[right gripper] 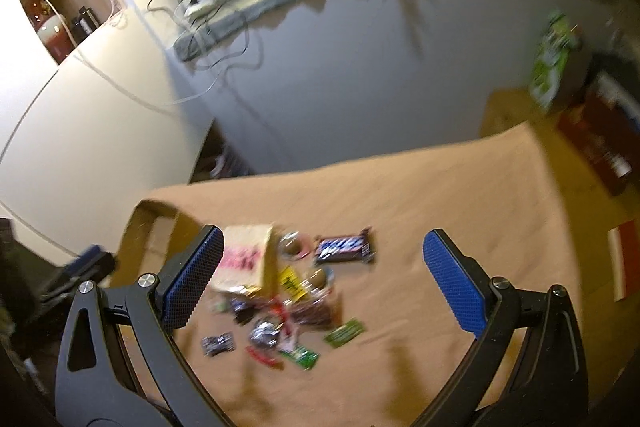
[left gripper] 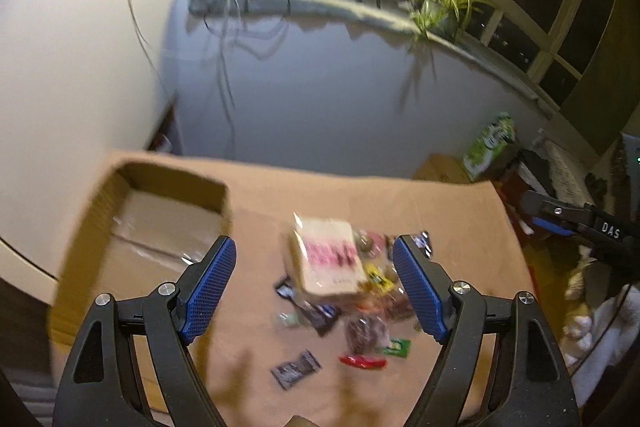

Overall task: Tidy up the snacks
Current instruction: 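Lower the right gripper onto the wrapped bread loaf and close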

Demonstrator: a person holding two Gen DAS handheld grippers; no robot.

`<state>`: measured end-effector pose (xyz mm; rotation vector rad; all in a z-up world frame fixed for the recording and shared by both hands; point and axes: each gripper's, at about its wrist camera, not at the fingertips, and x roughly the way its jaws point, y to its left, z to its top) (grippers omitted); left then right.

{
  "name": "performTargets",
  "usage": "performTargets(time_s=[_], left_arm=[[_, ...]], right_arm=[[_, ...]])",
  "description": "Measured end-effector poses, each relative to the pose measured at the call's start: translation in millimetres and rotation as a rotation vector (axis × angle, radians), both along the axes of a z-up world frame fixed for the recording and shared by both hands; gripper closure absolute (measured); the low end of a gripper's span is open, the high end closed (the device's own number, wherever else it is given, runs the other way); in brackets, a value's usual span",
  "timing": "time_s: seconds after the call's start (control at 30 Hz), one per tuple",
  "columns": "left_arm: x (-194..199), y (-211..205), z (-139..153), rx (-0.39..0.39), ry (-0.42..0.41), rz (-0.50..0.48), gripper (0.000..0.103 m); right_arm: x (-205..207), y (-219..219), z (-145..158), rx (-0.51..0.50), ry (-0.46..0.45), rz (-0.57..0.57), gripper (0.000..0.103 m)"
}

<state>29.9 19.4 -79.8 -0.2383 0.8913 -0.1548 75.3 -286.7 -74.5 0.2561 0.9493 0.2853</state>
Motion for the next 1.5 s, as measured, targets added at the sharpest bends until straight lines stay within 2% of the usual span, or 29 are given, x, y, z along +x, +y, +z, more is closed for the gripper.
performTargets(time_s=[0.23,0.37,0.57,0.73,0.93,1.2,1.27,1.33,1.5], left_arm=[[21,-9,-37,-0.1,0.132,-0.059,0.037],[30,-11,-54,-0.119,0.186,-0.068,0.046],[42,-8,-71,-0.132,0.236,-0.063,0.054],[47,-8,-82,-0.122,0.269,-0.074,0.058],[54,-8,-94,-0.123,0.289,-0.074,0.063],[59,-4,-106,-0.137,0.309,-0.065,0.07],[59,-5,-109,-0.139,0.315,-0.065,0.072],[60,-5,-112,-0.142,0.32,-0.068,0.072],[58,-5,-110,-0.135,0.315,-0.071,0.071]], right_arm=[[24,29,-42,0.104,0.139,0.117,0.001],[40,43,-67,0.176,0.229,0.144,0.001],[55,68,-99,0.192,0.323,0.187,0.015],[65,87,-120,0.166,0.369,0.214,0.035],[75,103,-141,0.167,0.422,0.214,0.049],[81,113,-162,0.205,0.479,0.19,0.053],[82,117,-166,0.21,0.487,0.193,0.056],[82,121,-170,0.219,0.495,0.202,0.063],[82,132,-170,0.216,0.491,0.215,0.066]])
